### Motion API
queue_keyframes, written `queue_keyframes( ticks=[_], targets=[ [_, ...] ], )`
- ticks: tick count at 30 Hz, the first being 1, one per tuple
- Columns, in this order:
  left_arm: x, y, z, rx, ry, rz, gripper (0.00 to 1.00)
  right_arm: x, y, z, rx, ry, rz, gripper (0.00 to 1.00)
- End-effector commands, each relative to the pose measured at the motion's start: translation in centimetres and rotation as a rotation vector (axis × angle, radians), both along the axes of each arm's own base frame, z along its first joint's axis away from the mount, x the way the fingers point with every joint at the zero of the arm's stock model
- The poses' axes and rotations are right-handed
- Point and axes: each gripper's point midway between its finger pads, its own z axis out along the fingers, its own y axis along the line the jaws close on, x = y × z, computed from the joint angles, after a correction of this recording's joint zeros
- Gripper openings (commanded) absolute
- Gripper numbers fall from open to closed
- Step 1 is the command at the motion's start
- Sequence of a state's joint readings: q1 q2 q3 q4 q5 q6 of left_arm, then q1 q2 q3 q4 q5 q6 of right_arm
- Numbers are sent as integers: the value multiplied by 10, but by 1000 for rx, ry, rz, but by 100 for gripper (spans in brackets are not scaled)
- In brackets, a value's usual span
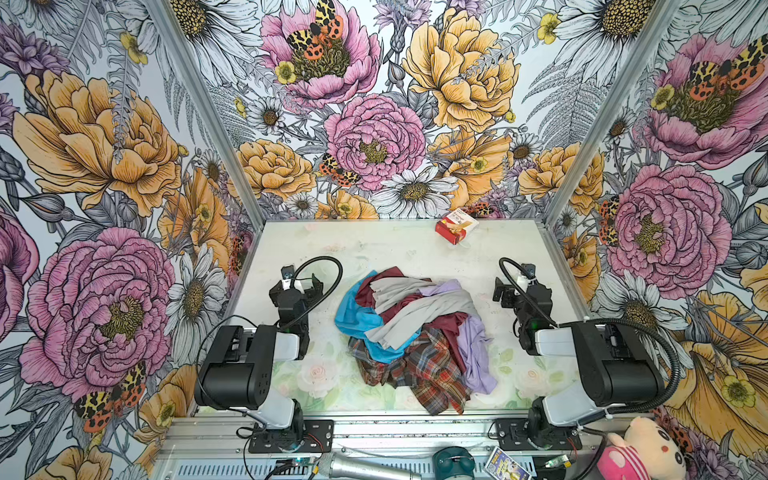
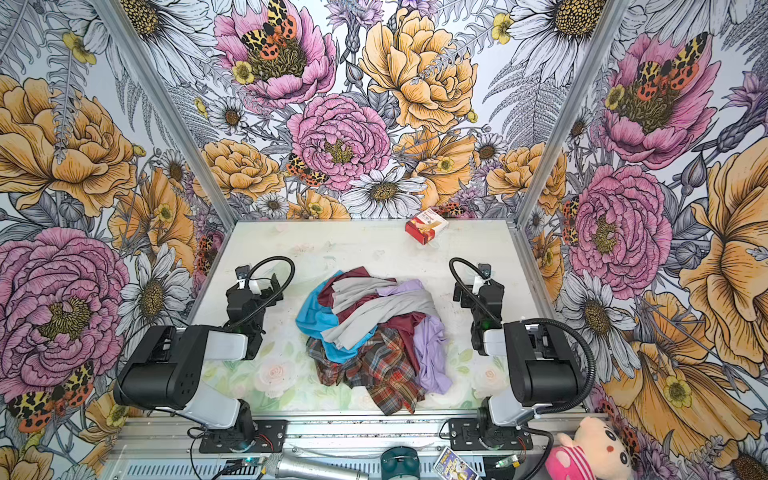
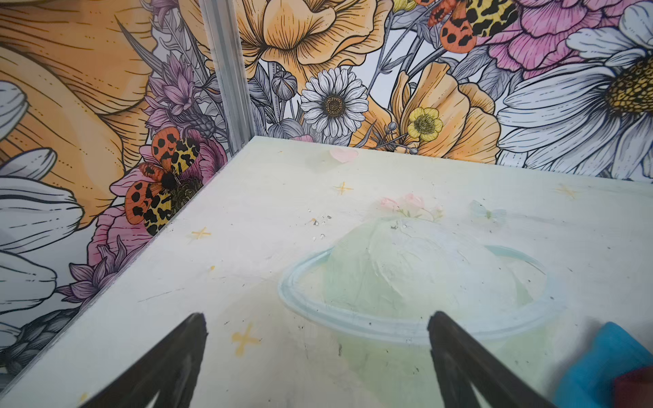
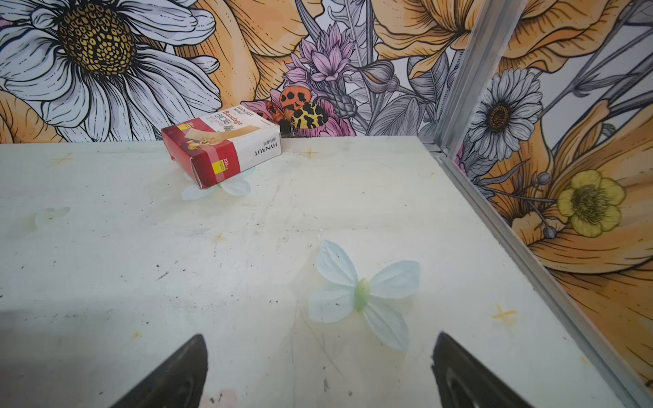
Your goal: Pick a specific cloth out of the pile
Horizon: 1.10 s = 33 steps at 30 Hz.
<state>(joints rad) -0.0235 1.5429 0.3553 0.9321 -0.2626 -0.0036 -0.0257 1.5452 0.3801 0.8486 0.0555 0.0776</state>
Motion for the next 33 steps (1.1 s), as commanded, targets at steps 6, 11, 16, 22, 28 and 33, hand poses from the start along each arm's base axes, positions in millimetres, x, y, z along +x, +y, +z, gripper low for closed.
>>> queue_keyframes(
  ticks=[6, 11, 16, 22, 28, 33],
  targets=[
    [3, 0, 8, 0, -28, 10, 99, 5, -3, 13, 3, -41, -13, 100],
    [4, 0, 8, 0, -29, 10, 99, 5, -3, 14, 2, -44, -12, 99],
    [4, 0, 8, -1, -31, 10, 99, 5, -3, 13, 3, -43, -14, 99],
    [4, 1, 8, -3, -31, 11, 99, 5, -3, 13, 2, -41, -14, 99],
    [4, 2, 8, -13, -31, 11, 99, 5, -4, 13, 3, -42, -17, 99],
    [3, 1, 9, 1, -30, 25, 99, 6, -4, 12, 5, -38, -16, 99]
  ],
)
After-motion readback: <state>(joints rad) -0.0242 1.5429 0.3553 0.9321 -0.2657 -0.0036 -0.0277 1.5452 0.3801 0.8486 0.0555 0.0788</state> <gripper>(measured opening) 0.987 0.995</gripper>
